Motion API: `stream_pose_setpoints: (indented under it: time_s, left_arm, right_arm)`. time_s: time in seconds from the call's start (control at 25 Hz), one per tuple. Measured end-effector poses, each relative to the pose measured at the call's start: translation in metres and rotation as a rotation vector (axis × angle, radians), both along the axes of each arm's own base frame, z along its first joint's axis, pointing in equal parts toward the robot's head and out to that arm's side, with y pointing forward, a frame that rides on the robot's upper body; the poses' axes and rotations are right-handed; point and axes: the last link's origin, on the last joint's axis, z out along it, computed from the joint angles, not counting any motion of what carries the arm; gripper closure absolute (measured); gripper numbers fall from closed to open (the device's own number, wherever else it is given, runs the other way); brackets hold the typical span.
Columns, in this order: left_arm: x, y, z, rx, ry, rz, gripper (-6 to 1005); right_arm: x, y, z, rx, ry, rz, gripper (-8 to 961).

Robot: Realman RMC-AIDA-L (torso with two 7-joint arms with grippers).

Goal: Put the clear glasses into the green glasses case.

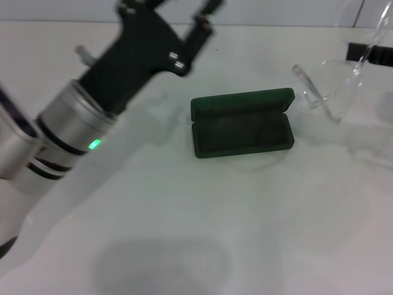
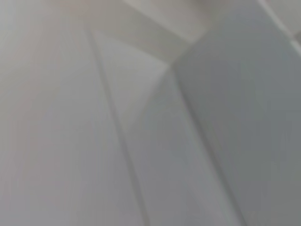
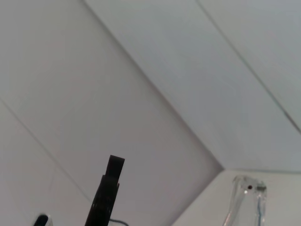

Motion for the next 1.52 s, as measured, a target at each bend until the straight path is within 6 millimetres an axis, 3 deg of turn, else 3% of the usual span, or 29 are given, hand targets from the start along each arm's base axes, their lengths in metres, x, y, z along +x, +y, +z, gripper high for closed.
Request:
stream_pose_setpoints:
  time_s: [0.28, 0.48, 0.68, 0.92, 1.12, 1.52]
  left_arm:
    - [-0.021, 0.009, 0.012, -0.061, -0.024, 0.096, 576]
    - [-0.021, 0.001, -0.007, -0.242, 0.102, 0.029, 576]
    - [-0.011, -0.009, -0.02, -0.409, 0.148, -0.055, 576]
    - [0.009, -0.02, -0.029, -0.484, 0.111, -0.154, 575]
    - [0.026, -0.016, -0.032, -0.535, 0.077, -0.18, 575]
    - [0.037, -0.011, -0.035, -0.541, 0.055, -0.179, 575]
  right_arm:
    - [0.009, -0.007, 0.015, 0.128, 0.117, -0.016, 839]
    - [0.011, -0.009, 0.017, 0.168, 0.155, -0.018, 839]
    - [0.009, -0.009, 0.012, 0.178, 0.161, -0.018, 839]
    - [0.006, -0.003, 0.0, 0.196, 0.147, -0.025, 839]
    - [0.0, 0.001, -0.016, 0.171, 0.117, -0.017, 839]
    - [-0.008, 0.0, -0.041, 0.096, 0.059, 0.013, 840]
